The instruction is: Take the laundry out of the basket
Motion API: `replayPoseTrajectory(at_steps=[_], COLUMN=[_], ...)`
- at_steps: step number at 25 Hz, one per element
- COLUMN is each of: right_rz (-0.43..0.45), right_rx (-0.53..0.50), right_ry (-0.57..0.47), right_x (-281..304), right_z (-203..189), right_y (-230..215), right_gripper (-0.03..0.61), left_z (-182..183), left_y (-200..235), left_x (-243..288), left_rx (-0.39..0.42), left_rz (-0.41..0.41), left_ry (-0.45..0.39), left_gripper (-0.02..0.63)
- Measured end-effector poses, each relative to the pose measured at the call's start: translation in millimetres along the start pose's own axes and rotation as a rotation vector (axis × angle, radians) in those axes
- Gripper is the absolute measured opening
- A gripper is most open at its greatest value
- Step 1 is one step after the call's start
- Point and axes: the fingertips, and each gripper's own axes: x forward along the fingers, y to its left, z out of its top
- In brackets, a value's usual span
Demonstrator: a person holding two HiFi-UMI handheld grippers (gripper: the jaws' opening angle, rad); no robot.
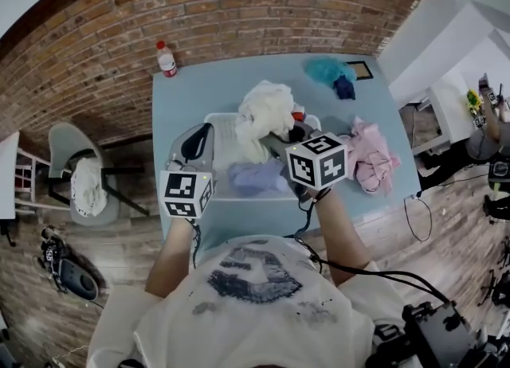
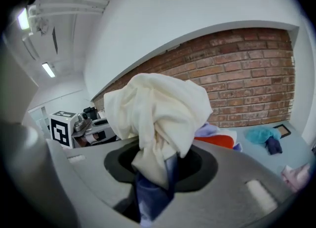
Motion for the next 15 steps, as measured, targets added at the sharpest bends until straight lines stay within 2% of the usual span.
replayPoseTrajectory(at_steps=[10, 15], right_rz=[-0.116, -0.176], right_rx=[-0.039, -0.062], right_ry=[-0.108, -0.195], right_x=[-39, -62], right_z=[41, 59], right_y=[-3, -9], right_gripper=[0.156, 0.156], left_z=[36, 54], left_y=[-15, -29], left_x=[13, 20], left_rx=[0.021, 0.050], left_rz=[-0.035, -0.050], left_ry=[-0.046, -0.078], left_gripper=[-0.009, -0.009])
